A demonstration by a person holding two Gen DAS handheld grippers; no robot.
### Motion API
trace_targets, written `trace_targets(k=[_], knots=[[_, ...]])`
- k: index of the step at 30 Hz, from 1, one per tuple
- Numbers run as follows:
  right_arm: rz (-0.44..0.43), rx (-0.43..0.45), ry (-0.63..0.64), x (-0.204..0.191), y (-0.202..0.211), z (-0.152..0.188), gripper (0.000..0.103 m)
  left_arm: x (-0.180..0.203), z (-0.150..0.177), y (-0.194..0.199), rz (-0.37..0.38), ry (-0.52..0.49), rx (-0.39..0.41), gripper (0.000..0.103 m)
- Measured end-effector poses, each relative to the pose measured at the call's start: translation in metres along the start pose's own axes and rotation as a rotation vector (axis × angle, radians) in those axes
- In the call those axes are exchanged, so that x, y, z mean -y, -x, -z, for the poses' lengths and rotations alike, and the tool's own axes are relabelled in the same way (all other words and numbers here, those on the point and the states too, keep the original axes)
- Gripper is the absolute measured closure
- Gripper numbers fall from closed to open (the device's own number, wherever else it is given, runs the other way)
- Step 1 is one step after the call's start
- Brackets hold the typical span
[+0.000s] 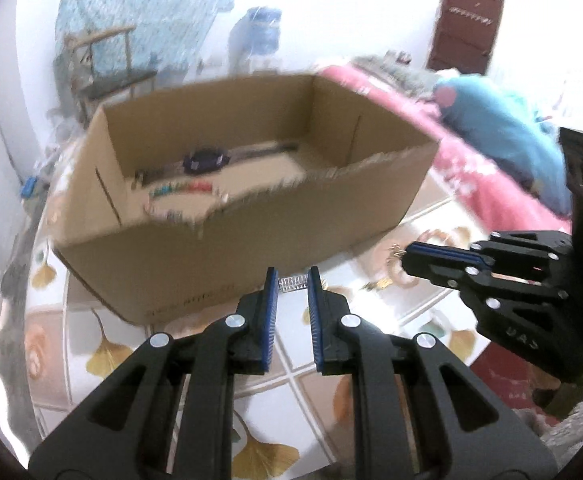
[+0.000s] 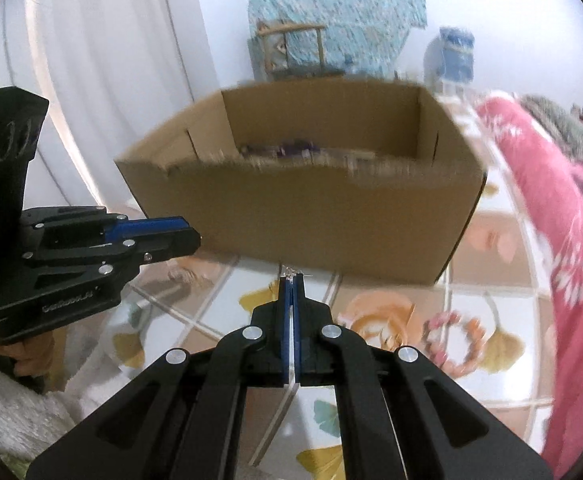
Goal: Organize jewelry
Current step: 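Carry the pendant in the right tool while the left tool carries the rhinestone clip over the box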
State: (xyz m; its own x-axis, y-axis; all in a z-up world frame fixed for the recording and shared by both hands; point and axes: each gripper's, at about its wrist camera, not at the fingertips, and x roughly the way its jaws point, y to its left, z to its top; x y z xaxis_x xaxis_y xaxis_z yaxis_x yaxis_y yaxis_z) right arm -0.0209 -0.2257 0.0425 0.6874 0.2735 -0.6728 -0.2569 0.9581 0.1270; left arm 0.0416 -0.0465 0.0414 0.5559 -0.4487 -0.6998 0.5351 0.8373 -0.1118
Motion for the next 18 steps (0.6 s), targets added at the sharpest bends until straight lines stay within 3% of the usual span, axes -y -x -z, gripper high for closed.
trace_targets(k=[6,9,13,18], knots=[[-0.029,0.119,0.086,-0.005,0.032,-0.041,0.101,0.006,-0.035,0.038,0.046,-0.045,0.152,0.089],[-0.066,0.163,0.123,-0.002,0.041,-0.069,0.101,-0.003,-0.057,0.042,0.068,-0.041,0.172,0.089],[-0.112,0.142,0.154,0.009,0.029,-0.108,0.101,-0.020,-0.095,0.017,0.123,0.005,0.092,0.089],[-0.189,-0.095,0.084,0.039,-0.042,-0.163,0.101,-0.038,-0.136,-0.047,0.208,0.043,-0.113,0.089]])
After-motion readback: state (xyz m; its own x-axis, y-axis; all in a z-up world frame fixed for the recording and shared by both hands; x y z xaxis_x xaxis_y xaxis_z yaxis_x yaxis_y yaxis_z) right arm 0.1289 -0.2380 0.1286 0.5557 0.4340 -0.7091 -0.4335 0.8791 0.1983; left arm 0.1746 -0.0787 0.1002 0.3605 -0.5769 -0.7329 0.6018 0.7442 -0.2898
